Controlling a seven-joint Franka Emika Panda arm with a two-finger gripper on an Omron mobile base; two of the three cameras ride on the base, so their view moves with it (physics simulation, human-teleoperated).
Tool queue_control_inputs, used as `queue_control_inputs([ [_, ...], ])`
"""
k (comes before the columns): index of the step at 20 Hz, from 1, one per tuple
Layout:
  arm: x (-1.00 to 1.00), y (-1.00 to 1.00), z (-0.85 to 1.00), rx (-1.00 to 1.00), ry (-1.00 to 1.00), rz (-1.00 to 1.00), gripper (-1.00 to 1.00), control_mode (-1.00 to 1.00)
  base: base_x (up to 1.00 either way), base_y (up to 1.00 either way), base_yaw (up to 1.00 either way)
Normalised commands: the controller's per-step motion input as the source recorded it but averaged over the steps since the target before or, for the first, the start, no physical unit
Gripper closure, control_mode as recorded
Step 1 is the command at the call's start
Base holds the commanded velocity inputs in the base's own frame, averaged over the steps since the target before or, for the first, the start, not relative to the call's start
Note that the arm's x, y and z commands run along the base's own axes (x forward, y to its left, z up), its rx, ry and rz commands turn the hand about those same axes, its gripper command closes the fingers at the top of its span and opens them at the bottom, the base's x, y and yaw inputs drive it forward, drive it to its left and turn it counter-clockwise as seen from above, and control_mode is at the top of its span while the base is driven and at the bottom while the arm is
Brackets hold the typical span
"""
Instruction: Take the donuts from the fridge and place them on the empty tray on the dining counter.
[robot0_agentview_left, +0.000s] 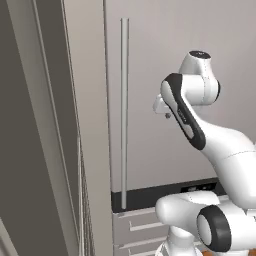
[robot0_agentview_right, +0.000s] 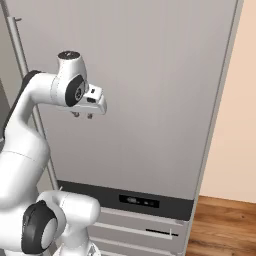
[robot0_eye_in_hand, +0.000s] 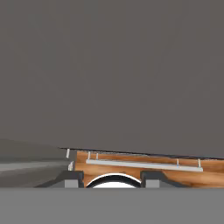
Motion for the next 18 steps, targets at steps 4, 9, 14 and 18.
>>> queue_control_inputs([
  [4, -0.41, 0.00, 0.00, 0.00, -0.08, 0.00, -1.00, -1.00, 0.00, 0.00, 0.00],
  [9, -0.75, 0.03, 0.03, 0.00, -0.29, 0.00, -1.00, -1.00, 0.00, 0.00, 0.00],
  [14, -0.53, 0.03, 0.00, 0.00, -0.22, 0.00, -1.00, -1.00, 0.00, 0.00, 0.00],
  [18, -0.15, 0.01, 0.02, 0.00, -0.21, 0.00, -1.00, -1.00, 0.00, 0.00, 0.00],
])
